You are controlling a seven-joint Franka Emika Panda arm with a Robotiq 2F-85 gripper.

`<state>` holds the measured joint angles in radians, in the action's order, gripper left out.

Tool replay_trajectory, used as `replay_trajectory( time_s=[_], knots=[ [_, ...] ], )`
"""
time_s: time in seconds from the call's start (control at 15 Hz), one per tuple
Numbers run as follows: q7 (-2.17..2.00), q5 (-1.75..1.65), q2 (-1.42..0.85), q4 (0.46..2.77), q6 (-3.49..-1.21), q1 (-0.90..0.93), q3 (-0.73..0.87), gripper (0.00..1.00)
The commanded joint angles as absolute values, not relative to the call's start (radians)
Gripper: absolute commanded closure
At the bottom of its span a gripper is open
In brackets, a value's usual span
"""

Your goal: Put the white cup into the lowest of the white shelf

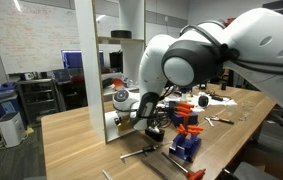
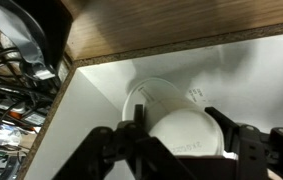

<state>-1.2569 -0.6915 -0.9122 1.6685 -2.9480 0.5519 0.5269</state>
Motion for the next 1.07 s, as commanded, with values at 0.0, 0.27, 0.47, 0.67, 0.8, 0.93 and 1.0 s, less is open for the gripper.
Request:
replay_trajectory(
  time_s=[0.0, 0.27, 0.47, 0.67, 0.8, 0.93, 1.0],
  knots=[
    [-1.231, -0.652, -0.968, 1.585, -2.922, 0.537, 0.53, 0.69],
    [-1.19, -0.624, -0.982, 1.547, -2.885, 0.498, 0.499, 0.69],
    [-1.158, -0.598, -0.994, 1.517, -2.852, 0.474, 0.482, 0.69],
    [-1.136, -0.584, -1.001, 1.495, -2.829, 0.461, 0.475, 0.69],
    [-1.121, -0.575, -1.007, 1.482, -2.817, 0.454, 0.471, 0.69],
    [-1.109, -0.569, -1.01, 1.474, -2.807, 0.449, 0.467, 0.69],
    [-1.087, -0.565, -1.006, 1.472, -2.796, 0.438, 0.451, 0.69]
  ],
)
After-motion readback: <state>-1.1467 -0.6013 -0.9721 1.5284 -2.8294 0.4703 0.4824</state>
